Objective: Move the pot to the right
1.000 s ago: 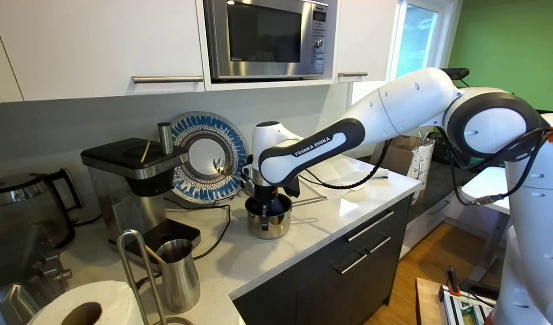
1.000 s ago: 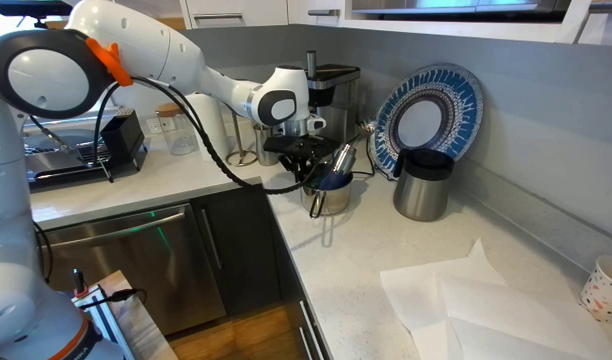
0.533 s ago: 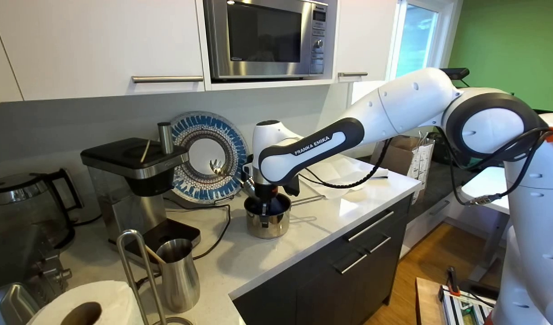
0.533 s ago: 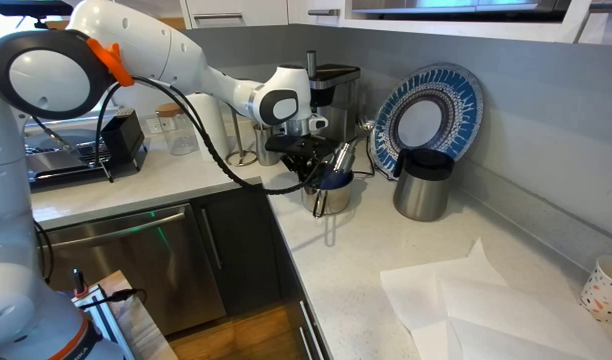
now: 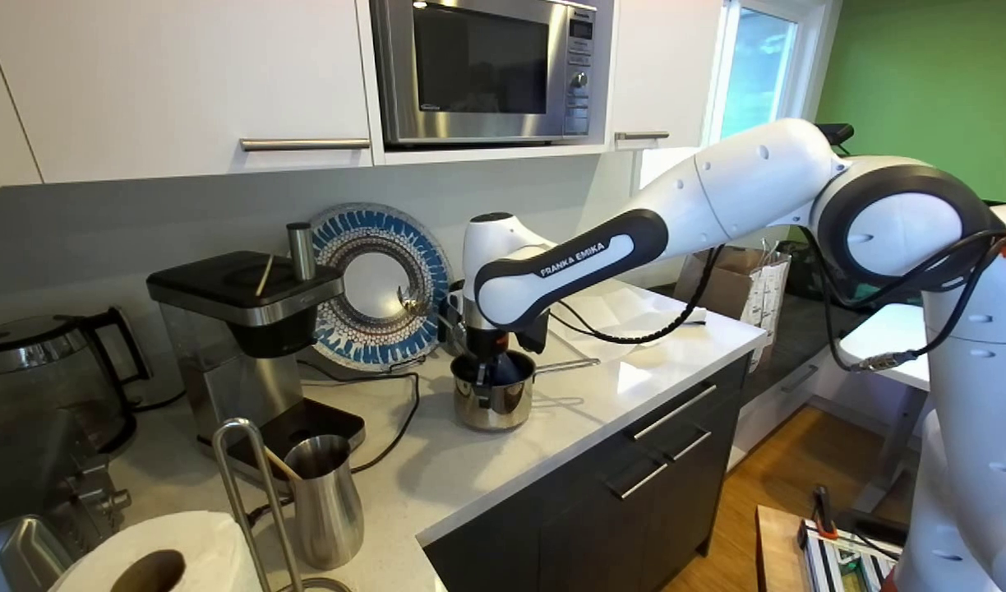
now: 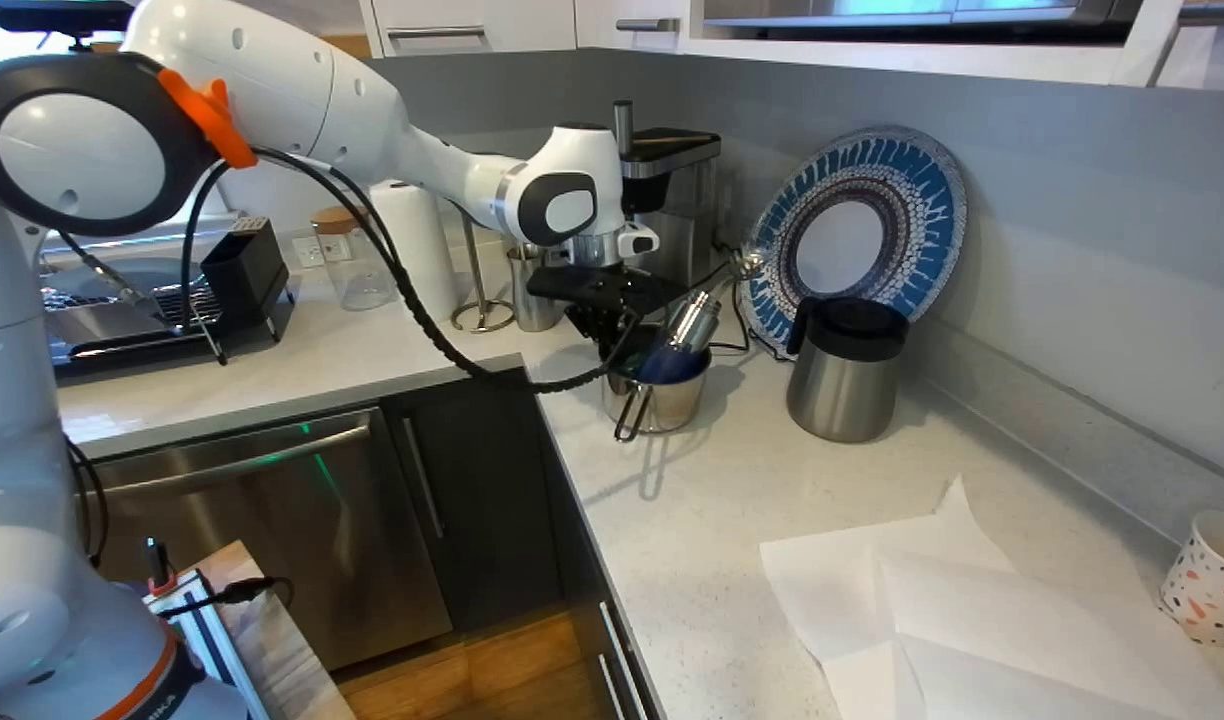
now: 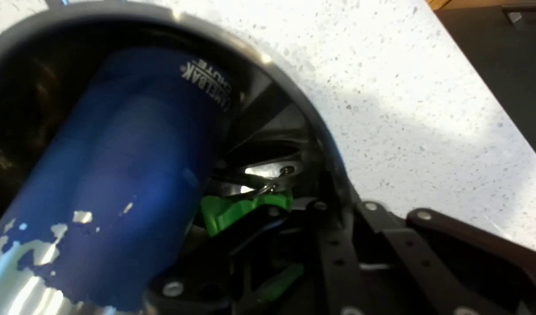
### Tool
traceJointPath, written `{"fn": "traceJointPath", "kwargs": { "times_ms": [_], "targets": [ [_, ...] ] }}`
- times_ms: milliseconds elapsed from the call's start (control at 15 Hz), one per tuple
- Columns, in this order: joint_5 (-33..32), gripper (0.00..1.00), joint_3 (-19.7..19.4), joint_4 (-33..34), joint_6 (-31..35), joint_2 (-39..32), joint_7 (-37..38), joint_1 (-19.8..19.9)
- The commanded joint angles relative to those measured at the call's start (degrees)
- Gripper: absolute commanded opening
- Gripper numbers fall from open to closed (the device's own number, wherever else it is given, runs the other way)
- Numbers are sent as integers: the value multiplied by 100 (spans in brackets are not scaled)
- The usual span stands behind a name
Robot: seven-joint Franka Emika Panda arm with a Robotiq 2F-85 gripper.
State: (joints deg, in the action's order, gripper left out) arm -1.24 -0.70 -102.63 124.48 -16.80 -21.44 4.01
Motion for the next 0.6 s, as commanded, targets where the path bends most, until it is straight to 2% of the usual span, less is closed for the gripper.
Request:
{"fn": "traceJointPath", "kwargs": {
  "times_ms": [0, 533],
  "targets": [
    [-24, 1, -94, -306, -44, 618, 421, 59],
    [-187, 1, -509, -595, -64, 1159, 1044, 270]
  ]
}}
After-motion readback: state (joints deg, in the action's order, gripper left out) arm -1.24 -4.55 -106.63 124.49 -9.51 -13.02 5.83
